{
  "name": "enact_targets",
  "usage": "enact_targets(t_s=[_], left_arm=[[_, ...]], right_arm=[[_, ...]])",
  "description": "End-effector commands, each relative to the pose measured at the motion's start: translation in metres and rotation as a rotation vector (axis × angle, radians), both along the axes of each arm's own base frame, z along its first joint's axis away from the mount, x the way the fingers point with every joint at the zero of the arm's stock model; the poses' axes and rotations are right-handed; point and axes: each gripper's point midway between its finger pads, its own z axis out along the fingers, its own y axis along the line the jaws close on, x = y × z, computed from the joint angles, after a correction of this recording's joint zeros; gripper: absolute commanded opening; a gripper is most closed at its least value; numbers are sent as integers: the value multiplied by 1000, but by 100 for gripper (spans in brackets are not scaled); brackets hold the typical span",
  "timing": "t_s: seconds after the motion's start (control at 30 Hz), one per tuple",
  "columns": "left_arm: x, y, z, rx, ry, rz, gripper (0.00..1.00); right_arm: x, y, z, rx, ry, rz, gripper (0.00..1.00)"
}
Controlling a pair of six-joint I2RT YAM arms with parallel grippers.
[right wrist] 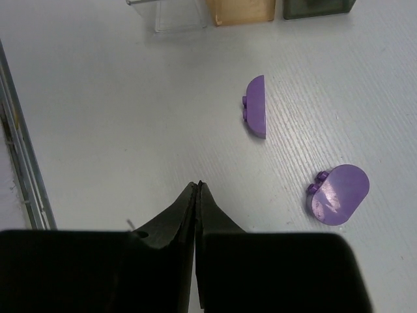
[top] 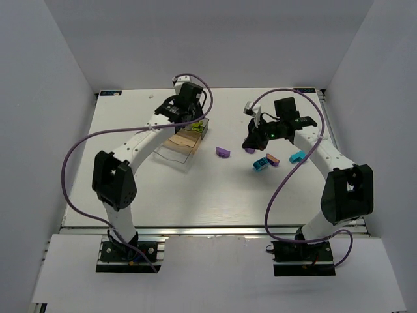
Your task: Sort the legos into containers by color
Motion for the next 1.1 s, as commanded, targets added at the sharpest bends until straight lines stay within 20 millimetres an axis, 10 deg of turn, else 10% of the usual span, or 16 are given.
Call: enact_targets(t_s=[0.0, 0.47, 0.8, 1.07], left_arm=[[32, 9, -6, 33, -2, -8, 17], [117, 27, -51, 4, 49, 36, 20], [116, 36, -69, 19, 87, 51, 37], [109, 43, -68, 31, 101, 64, 73]], right_arm=[[-8, 2, 14, 34, -31, 29, 4], [-11, 3, 3, 36, -1, 44, 10], [-6, 5, 3, 37, -2, 45, 17], [-4, 5, 4, 35, 1, 45, 24]])
